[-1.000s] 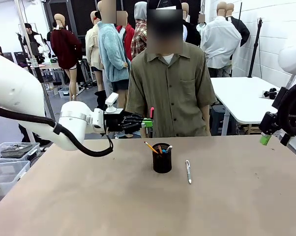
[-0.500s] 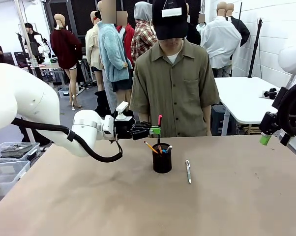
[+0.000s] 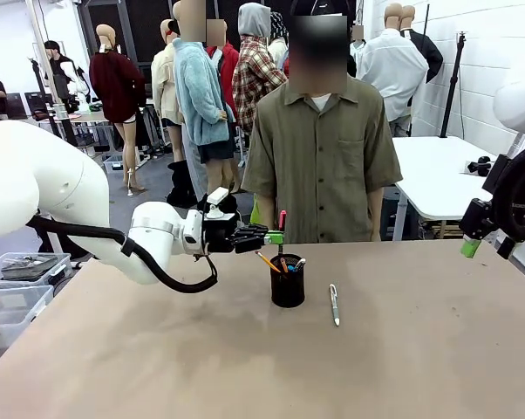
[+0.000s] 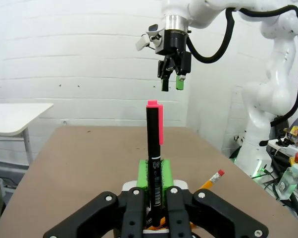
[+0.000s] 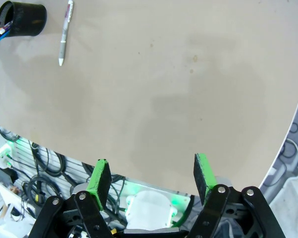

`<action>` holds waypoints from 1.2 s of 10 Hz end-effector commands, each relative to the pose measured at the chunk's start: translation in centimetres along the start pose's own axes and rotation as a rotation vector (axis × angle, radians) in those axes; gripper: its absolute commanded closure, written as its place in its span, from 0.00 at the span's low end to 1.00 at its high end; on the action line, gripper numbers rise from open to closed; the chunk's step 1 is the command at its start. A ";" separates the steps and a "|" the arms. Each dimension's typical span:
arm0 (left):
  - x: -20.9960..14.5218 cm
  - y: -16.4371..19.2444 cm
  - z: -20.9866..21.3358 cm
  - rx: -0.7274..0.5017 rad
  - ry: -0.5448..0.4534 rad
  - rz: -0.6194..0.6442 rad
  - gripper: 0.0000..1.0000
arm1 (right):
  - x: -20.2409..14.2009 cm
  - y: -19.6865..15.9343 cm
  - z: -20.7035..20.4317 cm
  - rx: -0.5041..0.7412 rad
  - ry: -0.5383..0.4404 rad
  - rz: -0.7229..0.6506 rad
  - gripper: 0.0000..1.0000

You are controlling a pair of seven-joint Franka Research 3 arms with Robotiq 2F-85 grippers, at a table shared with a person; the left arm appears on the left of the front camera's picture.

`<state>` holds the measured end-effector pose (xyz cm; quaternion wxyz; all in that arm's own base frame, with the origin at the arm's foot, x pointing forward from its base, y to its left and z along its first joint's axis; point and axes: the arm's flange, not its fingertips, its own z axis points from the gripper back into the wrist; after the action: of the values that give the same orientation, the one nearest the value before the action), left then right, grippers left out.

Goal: Place the pens into the pen holder.
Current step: Pick up a writing instrument from the table and place it into the Pen holder.

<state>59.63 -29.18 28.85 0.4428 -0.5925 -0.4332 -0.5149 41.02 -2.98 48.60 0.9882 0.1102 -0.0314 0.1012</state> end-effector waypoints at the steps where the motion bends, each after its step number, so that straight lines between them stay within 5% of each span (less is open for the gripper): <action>1: 0.6 0.7 -0.1 -0.009 0.014 0.033 0.67 | -0.3 -0.1 -0.4 -0.034 -0.004 0.012 0.17; 2: 0.7 0.6 -0.1 -0.011 0.018 0.036 0.48 | -0.3 -0.1 -0.4 -0.034 -0.004 0.012 0.17; 8: 7.3 -4.7 3.3 0.063 0.106 0.145 0.48 | -0.3 -0.1 -0.4 -0.034 -0.004 0.012 0.17; 12: 16.6 -14.0 9.9 0.451 0.448 0.270 0.48 | -0.3 -0.1 -0.4 -0.034 -0.004 0.012 0.17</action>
<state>52.33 -15.38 44.66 0.6536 -0.4362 -0.3901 -0.4798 41.03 -3.03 48.62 0.9883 0.1103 -0.0319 0.1008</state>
